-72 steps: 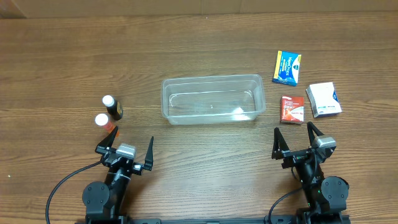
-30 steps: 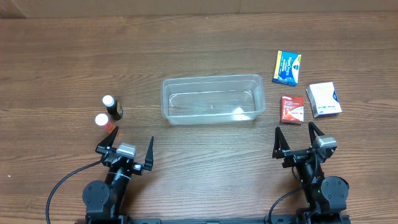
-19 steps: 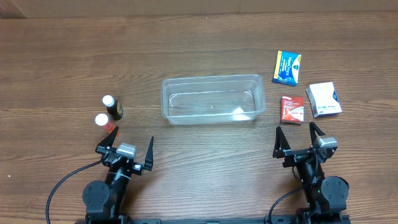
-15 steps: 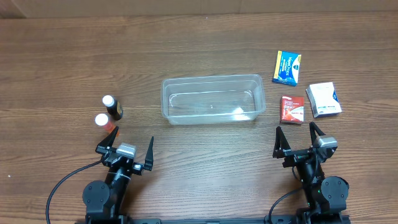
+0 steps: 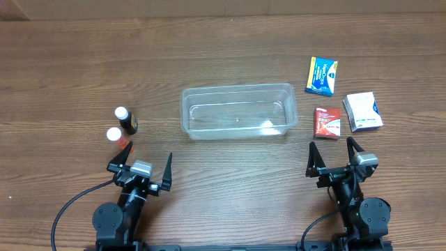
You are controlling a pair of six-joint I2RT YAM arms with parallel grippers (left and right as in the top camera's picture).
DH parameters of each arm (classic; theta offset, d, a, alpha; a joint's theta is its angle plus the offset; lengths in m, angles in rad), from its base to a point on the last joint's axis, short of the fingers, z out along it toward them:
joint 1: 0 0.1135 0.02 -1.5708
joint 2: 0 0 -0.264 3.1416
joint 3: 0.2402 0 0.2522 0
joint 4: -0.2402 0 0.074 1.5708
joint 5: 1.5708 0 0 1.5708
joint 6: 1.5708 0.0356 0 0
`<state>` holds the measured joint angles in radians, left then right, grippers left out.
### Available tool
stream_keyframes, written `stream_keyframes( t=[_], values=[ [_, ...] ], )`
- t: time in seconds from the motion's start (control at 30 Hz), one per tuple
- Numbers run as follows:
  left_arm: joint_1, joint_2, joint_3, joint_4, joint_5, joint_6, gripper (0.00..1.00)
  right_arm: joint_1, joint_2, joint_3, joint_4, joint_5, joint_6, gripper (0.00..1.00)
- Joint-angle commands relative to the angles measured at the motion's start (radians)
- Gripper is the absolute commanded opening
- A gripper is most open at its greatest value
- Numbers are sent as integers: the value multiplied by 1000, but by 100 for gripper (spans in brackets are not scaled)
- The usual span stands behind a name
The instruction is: Pack container
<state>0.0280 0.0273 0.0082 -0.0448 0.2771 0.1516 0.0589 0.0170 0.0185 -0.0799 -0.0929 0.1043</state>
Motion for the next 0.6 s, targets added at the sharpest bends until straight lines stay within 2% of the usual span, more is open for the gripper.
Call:
stream_keyframes(
  t=[0.0, 0.2, 0.37, 0.57],
  values=[
    [6, 3, -3, 18, -31, -145, 100, -4, 3, 9, -33, 17, 2, 100],
    [6, 5, 58, -5, -54, -309, 100, -4, 81, 128, -165, 36, 6, 100],
    [6, 48, 197, -127, -84, -324, 100, -4, 228, 278, -207, 48, 35, 100],
    [6, 242, 446, -301, -145, -325, 100, -4, 492, 542, -322, 48, 35, 100]
  ],
)
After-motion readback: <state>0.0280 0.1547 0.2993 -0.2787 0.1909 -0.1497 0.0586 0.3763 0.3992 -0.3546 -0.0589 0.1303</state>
